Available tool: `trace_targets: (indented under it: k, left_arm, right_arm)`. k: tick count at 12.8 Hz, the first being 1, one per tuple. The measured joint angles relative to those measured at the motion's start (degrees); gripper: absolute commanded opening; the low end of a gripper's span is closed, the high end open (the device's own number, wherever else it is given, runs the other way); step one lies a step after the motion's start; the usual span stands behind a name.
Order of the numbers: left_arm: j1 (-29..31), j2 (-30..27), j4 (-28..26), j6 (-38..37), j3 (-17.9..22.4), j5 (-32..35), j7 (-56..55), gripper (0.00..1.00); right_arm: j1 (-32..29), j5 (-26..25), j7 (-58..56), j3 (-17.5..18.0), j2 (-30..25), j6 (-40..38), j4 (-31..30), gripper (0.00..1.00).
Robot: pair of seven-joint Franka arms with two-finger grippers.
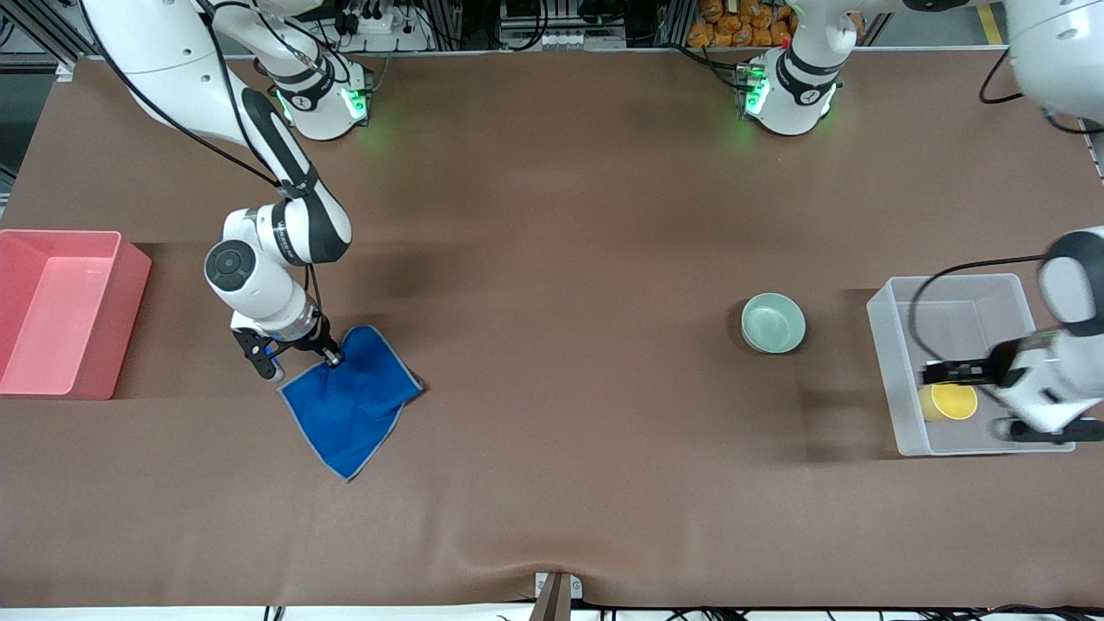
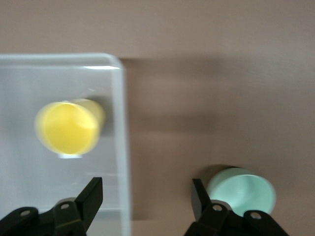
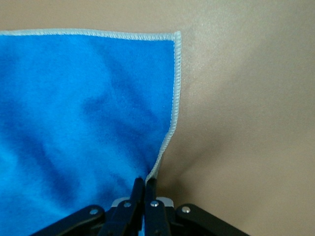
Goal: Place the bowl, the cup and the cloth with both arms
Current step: 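Lift the blue cloth with the right gripper while the left gripper grasps the bowl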
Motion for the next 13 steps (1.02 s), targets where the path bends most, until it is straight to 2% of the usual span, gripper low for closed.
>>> trace_targets:
  k: [2, 4, 8, 10, 13]
  left_arm:
    - [-0.4, 0.0, -1.8, 0.3, -3.1, 0.0, -5.5, 0.81]
    - [-0.5, -0.2, -5.1, 3.5, -5.5, 0.0, -9.5, 0.81]
    - [-1.3, -3.7, -22.9, 20.0, -6.8, 0.0, -12.5, 0.81]
    - [-1.4, -5.7, -28.9, 23.0, -8.6, 0.4, -16.2, 0.81]
    - [-2.2, -7.6, -32.8, 23.5, -10.3, 2.1, -19.9, 0.65]
  right_arm:
    - [0.0, 0.0, 0.0, -0.2, -2.0, -5.3, 1.6, 0.0]
    - [-0.2, -0.1, 0.0, -0.4, -3.9, -14.8, 5.8, 0.0]
    - [-0.5, -0.1, -0.8, -0.4, -4.8, -32.5, 16.3, 0.0]
    - [-2.1, -0.1, -4.0, -0.5, -4.8, -39.7, 21.5, 0.0]
    - [-5.0, -0.1, -9.6, -0.5, -4.8, -46.3, 27.4, 0.0]
